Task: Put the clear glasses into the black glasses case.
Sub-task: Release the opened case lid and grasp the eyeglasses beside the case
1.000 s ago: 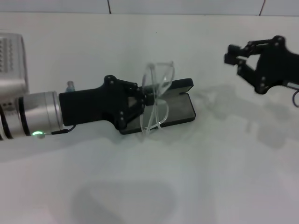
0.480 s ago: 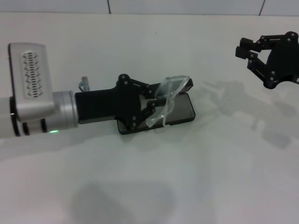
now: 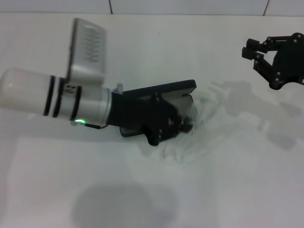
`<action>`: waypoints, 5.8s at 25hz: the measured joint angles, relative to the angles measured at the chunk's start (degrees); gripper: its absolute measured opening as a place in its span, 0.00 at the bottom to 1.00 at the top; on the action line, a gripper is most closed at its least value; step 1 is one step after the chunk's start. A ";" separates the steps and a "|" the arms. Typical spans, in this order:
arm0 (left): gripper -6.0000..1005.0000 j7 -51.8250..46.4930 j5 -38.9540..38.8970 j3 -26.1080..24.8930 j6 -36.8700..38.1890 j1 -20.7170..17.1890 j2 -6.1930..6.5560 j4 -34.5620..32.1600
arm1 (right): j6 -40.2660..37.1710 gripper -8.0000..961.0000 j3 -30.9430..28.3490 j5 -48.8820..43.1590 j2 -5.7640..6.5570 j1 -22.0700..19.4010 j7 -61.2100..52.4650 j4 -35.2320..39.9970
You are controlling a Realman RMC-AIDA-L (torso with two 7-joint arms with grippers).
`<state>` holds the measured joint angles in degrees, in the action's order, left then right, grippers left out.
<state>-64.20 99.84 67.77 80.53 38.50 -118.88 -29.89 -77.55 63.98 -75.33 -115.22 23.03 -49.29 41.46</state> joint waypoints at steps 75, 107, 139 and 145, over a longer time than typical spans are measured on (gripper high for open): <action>0.62 -24.35 -5.10 -11.21 2.62 -9.56 -0.18 -13.70 | -11.74 0.43 29.47 -50.52 -0.89 28.29 -47.43 18.21; 0.62 -23.72 -4.50 -11.34 2.25 -9.94 -0.24 -13.61 | 1.70 0.31 44.66 -50.56 -0.97 28.69 -50.26 17.86; 0.62 -22.82 -4.23 -14.22 2.25 -10.99 0.63 -13.60 | 10.73 0.18 39.98 -54.55 -0.96 18.74 -52.78 28.35; 0.62 -22.81 -4.17 -14.03 2.10 -10.78 0.78 -13.59 | 15.28 0.27 43.38 -54.47 -0.97 19.04 -52.74 26.01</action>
<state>-87.01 95.67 53.74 82.64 27.72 -118.11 -43.49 -62.27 107.36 -129.79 -116.19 42.07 -102.04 67.47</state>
